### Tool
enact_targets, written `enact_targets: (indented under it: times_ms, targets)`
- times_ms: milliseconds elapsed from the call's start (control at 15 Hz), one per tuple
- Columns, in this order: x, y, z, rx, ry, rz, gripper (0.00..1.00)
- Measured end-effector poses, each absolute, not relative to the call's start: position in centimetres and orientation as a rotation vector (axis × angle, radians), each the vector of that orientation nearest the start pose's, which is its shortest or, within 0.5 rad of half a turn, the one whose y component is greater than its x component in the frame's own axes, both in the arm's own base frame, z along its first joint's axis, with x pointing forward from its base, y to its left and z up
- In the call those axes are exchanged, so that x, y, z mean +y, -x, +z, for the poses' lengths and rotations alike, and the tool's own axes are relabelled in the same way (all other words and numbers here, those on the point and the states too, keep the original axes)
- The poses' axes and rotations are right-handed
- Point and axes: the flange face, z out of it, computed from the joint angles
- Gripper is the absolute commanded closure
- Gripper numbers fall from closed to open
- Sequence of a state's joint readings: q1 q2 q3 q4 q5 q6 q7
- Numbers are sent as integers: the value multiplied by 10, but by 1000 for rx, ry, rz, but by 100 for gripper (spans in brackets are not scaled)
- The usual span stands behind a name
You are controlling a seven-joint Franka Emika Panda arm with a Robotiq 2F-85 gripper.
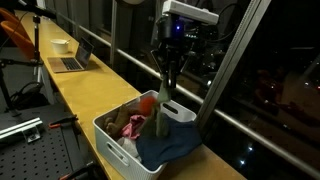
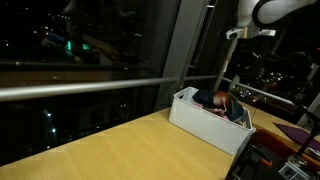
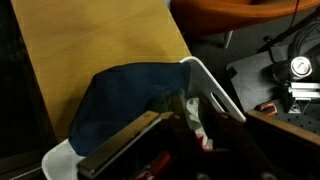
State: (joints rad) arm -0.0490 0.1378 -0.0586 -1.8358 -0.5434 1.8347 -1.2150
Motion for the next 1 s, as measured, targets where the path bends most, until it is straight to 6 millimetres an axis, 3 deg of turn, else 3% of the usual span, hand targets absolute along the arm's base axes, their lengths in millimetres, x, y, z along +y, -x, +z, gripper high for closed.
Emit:
enact_targets:
  times_ms: [400, 667, 1000]
  targets:
    - [-121, -580, 436, -1988, 2700, 782, 2]
    - [-125, -588, 432, -2035, 2704, 769, 0]
    - [-123, -614, 422, -2280, 2672, 684, 0]
